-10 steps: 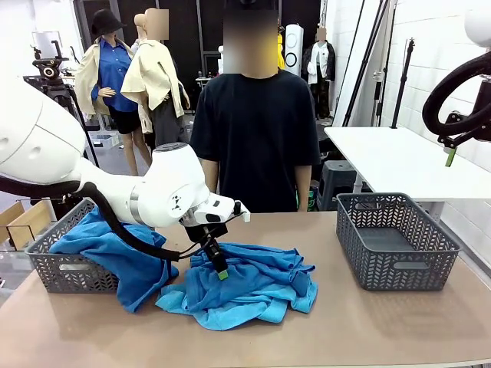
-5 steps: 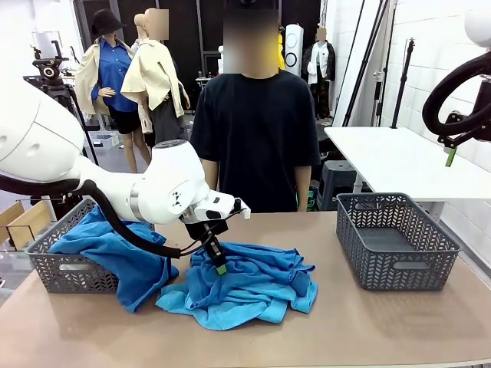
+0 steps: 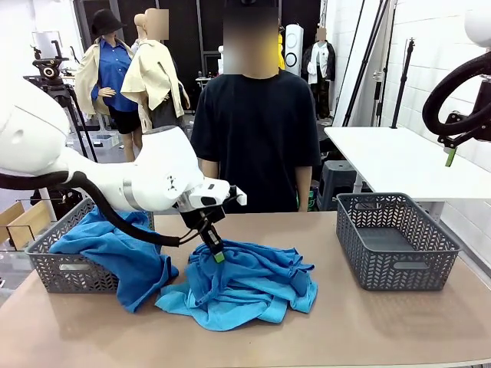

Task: Sort the tops and bottoms.
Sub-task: Lift clothes from the center of the table with your left hand.

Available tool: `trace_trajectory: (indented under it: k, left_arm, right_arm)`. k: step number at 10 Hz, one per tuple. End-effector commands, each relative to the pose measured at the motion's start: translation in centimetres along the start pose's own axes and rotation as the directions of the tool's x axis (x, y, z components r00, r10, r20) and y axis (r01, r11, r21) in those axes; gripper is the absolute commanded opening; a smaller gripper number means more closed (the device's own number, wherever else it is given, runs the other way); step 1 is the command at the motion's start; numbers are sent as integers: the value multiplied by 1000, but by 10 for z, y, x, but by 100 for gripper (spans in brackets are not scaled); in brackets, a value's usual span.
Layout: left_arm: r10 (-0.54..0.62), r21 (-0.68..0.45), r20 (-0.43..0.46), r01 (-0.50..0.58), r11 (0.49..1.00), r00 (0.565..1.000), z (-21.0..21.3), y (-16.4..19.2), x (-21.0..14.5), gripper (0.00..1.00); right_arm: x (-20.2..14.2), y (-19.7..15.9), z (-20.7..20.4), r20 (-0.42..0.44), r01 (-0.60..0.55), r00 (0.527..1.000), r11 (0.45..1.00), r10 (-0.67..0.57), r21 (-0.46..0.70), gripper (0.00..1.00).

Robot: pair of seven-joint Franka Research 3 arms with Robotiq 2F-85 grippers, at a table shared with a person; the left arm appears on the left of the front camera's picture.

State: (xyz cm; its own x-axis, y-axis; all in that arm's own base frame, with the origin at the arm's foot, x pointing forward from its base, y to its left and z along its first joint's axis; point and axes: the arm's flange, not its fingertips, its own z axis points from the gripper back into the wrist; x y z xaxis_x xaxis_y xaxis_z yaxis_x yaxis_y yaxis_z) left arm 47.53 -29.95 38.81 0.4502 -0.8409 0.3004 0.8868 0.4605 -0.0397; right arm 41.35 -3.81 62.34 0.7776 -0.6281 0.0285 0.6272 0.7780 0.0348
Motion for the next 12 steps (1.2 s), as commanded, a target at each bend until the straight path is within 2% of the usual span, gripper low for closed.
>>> trace_trajectory:
  k: [1, 4, 7, 8, 9, 10, 11, 12]
  left_arm:
    - [-12, -35, 36, 13, 999, 999, 34, 3, -5, 0]
    - [-33, -93, 53, 38, 995, 998, 69, 0, -4, 0]
    - [-13, -121, 76, 22, 992, 997, 79, 5, -5, 0]
    - [0, -127, 67, 8, 992, 998, 73, 3, -6, 12]
    - [-7, -138, 52, 14, 990, 999, 68, 0, -6, 32]
    - [-14, -151, 38, 20, 988, 999, 63, -1, -7, 25]
    - [-5, -163, 16, 7, 987, 1000, 62, -1, -8, 25]
    - [-3, -176, 12, 5, 984, 1000, 61, -1, -8, 44]
  right_arm:
    - [0, -1, 1, -5, -5, 1000, 1000, 5, -1, 100]
    - [0, -1, 1, -5, -5, 1000, 1000, 5, -1, 100]
    - [0, -1, 1, -5, -5, 1000, 1000, 5, -1, 100]
    - [0, -1, 1, -5, -5, 1000, 1000, 5, -1, 100]
    - [0, -1, 1, -5, -5, 1000, 1000, 5, -1, 100]
    - [0, -1, 1, -5, -5, 1000, 1000, 5, -1, 100]
    - [0, -1, 1, -5, -5, 1000, 1000, 5, -1, 100]
    - [0, -1, 1, -5, -5, 1000, 1000, 5, -1, 100]
